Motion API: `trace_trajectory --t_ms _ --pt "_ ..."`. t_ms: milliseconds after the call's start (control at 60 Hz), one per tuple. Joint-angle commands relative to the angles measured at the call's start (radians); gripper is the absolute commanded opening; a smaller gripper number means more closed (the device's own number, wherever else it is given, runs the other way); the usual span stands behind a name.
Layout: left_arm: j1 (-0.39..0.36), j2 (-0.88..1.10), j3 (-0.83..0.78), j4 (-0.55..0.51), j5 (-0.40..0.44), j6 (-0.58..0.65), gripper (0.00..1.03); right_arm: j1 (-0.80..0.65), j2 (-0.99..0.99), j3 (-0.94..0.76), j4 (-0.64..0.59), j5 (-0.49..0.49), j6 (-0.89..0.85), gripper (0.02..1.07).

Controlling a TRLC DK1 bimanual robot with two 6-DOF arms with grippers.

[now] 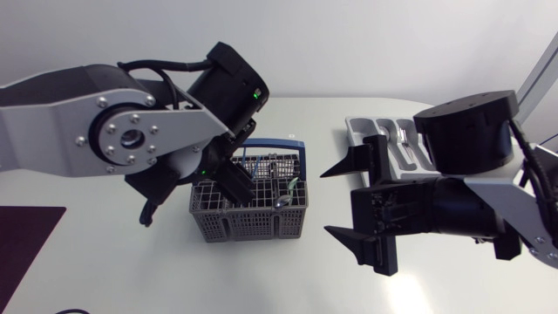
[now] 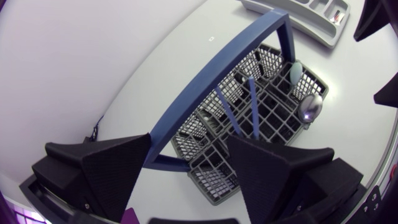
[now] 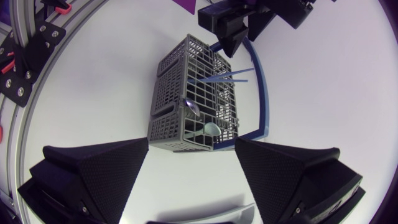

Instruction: Unload the cutlery basket into the drawer organizer.

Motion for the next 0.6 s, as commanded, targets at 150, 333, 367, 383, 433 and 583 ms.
trace_trajectory --t_ms 150,333,367,383,433,583 --pt "-0.003 0.014 -0.062 0.017 0.003 0.005 0.94 -0.034 0.054 -0.124 0.087 -0.049 0.049 1.02" --pt "0.03 0.028 -0.072 0.081 0.003 0.035 0.94 -0.034 0.132 -0.12 0.157 -0.07 0.093 1.01" --pt "0.032 0.034 -0.071 0.089 0.003 0.04 0.94 -0.03 0.138 -0.114 0.157 -0.078 0.105 0.96" --pt "0.032 0.036 -0.071 0.092 0.003 0.041 0.94 -0.027 0.14 -0.113 0.157 -0.078 0.11 0.95" --pt "0.032 0.042 -0.066 0.109 0.003 0.052 0.94 -0.016 0.155 -0.105 0.157 -0.078 0.118 0.9" --pt "0.036 0.074 -0.042 0.155 0.008 0.087 0.94 0.015 0.206 -0.087 0.16 -0.082 0.147 0.59"
